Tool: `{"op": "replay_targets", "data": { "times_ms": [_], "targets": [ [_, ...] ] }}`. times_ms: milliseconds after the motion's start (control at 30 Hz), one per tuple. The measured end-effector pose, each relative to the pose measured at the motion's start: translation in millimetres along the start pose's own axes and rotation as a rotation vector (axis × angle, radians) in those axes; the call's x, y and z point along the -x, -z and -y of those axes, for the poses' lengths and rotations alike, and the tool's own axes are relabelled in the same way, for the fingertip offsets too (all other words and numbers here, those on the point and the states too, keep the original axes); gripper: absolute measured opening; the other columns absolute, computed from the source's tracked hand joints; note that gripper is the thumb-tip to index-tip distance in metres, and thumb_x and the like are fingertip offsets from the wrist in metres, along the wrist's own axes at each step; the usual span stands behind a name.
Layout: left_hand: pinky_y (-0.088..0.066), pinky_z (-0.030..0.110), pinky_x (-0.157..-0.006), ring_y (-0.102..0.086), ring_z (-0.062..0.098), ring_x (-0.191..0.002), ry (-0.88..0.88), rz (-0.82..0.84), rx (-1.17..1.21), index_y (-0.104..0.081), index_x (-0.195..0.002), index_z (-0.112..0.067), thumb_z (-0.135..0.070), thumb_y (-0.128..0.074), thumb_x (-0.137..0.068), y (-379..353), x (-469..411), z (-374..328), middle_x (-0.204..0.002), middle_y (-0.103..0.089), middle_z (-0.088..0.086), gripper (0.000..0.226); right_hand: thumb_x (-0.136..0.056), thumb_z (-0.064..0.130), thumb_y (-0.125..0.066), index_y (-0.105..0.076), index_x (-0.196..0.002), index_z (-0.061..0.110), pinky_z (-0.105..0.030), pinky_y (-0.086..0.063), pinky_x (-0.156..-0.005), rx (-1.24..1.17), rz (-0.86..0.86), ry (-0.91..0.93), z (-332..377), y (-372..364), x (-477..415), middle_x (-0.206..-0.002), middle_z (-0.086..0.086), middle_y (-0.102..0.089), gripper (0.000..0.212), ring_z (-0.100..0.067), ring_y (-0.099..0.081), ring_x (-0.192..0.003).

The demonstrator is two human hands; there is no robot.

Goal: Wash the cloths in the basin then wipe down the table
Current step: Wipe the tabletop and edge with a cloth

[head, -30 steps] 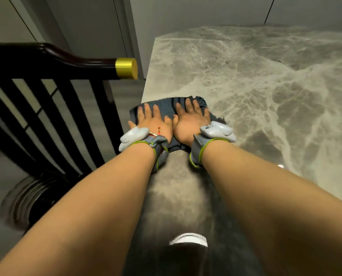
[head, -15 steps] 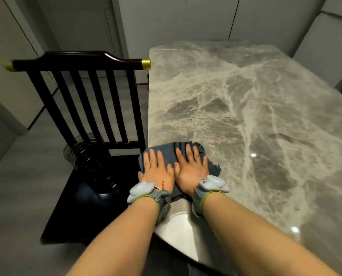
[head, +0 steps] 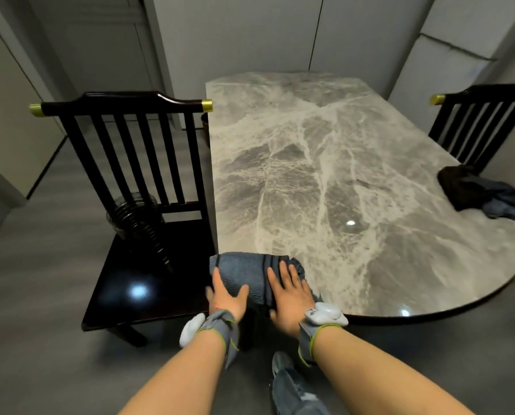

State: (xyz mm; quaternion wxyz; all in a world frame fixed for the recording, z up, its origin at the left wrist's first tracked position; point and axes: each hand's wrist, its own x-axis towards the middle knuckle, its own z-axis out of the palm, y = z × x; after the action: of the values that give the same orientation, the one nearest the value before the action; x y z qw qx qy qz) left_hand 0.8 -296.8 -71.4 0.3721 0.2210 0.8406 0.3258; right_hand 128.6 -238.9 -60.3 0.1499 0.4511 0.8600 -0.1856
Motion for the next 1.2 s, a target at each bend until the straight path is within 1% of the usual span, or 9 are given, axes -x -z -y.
{"op": "replay_targets", "data": {
  "times_ms": [133, 233, 400, 500, 667, 800, 900, 1000, 1200],
  "targets": [
    [-0.036, 0.036, -0.108, -0.043, 0.032, -0.132, -0.005, 0.048, 0.147, -0.014, -0.151, -0.017, -0.012, -0.065, -0.085, 3.3, 2.5, -8.5, -0.144, -0.043, 0.012, 0.083, -0.088, 0.021, -0.053, -0.02, -0.149, 0.022, -0.04, -0.028, -0.112, 0.018, -0.059, -0.028, -5.2, 11.7, 6.3, -0.158, -0.007, -0.012, 0.07, -0.029, -0.012, -0.145],
    [-0.04, 0.028, -0.094, -0.05, 0.028, -0.119, -0.022, 0.069, -0.041, -0.031, -0.138, -0.017, -0.008, -0.062, -0.086, 12.0, 4.4, -21.1, -0.128, -0.05, 0.013, 0.061, -0.083, 0.017, -0.053, -0.057, -0.115, 0.022, -0.033, -0.041, -0.091, -0.069, -0.172, -0.074, -1.5, 24.0, 11.8, -0.131, -0.005, -0.049, 0.033, -0.029, -0.041, -0.125],
    [-0.039, 0.032, -0.102, -0.046, 0.035, -0.123, -0.146, 0.024, -0.556, -0.049, -0.131, -0.018, -0.026, -0.064, -0.086, 20.4, 7.3, -34.3, -0.132, -0.047, 0.016, 0.048, -0.082, 0.016, -0.06, -0.064, -0.08, 0.015, -0.026, -0.042, -0.068, -0.5, -0.072, -0.227, -15.4, 61.3, 6.3, -0.095, -0.014, -0.065, 0.004, -0.028, -0.061, -0.092],
    [-0.037, 0.032, -0.102, -0.042, 0.034, -0.119, -0.236, 0.003, -0.63, -0.063, -0.112, -0.017, -0.037, -0.065, -0.084, 25.4, 4.5, -50.3, -0.125, -0.043, 0.014, 0.035, -0.079, 0.016, -0.068, -0.054, -0.06, 0.015, -0.023, -0.036, -0.055, -0.655, 0.078, -0.254, -37.6, 84.7, 3.8, -0.071, -0.005, -0.055, 0.024, -0.017, -0.05, -0.067],
    [-0.042, 0.024, -0.072, -0.058, 0.018, -0.086, -0.217, 0.133, -0.385, -0.057, -0.072, -0.018, -0.031, -0.074, -0.077, 30.3, -7.0, -87.1, -0.091, -0.061, 0.008, 0.022, -0.082, 0.025, -0.067, -0.06, -0.086, 0.007, -0.026, -0.043, -0.061, -0.789, 0.114, -0.337, -69.8, 112.4, 0.7, -0.083, -0.009, -0.061, 0.02, -0.023, -0.057, -0.073],
    [-0.042, 0.035, -0.096, -0.05, 0.034, -0.121, -0.225, -0.054, -0.512, -0.044, -0.127, -0.01, -0.03, -0.062, -0.085, 20.3, -22.9, -106.7, -0.129, -0.052, 0.017, 0.05, -0.086, 0.044, -0.056, -0.036, -0.136, 0.014, -0.038, -0.038, -0.098, -0.201, -0.189, -0.324, -79.3, 100.4, -11.1, -0.134, -0.013, -0.05, 0.061, -0.031, -0.047, -0.124],
    [-0.033, 0.04, -0.11, -0.029, 0.03, -0.139, -0.41, 0.026, -0.751, -0.027, -0.146, -0.019, -0.034, -0.051, -0.092, -2.2, -22.4, -99.0, -0.15, -0.03, 0.013, 0.06, -0.093, 0.047, -0.04, -0.015, -0.15, 0.028, -0.048, -0.013, -0.115, -0.105, -0.112, -0.139, -62.0, 61.9, -13.2, -0.159, -0.006, -0.013, 0.065, -0.026, -0.014, -0.146],
    [-0.013, 0.045, -0.118, -0.001, 0.023, -0.149, -0.449, 0.236, -0.936, -0.013, -0.151, -0.023, -0.039, -0.035, -0.099, -33.0, -21.1, -85.1, -0.16, 0.001, 0.005, 0.059, -0.091, 0.054, -0.013, 0.0, -0.151, 0.032, -0.051, 0.002, -0.116, -0.055, 0.008, -0.075, -47.2, 28.0, -18.9, -0.159, -0.001, 0.014, 0.065, -0.025, 0.014, -0.147],
    [0.0, 0.045, -0.119, 0.013, 0.024, -0.148, -0.412, 0.231, -0.979, 0.005, -0.152, -0.021, -0.041, -0.021, -0.101, -55.7, -44.1, -93.6, -0.159, 0.017, 0.005, 0.061, -0.1, 0.041, -0.023, 0.007, -0.15, 0.034, -0.049, 0.011, -0.115, -0.087, -0.017, -0.069, -70.6, 34.5, -50.2, -0.157, 0.001, 0.021, 0.058, -0.023, 0.024, -0.144]
  ]
}}
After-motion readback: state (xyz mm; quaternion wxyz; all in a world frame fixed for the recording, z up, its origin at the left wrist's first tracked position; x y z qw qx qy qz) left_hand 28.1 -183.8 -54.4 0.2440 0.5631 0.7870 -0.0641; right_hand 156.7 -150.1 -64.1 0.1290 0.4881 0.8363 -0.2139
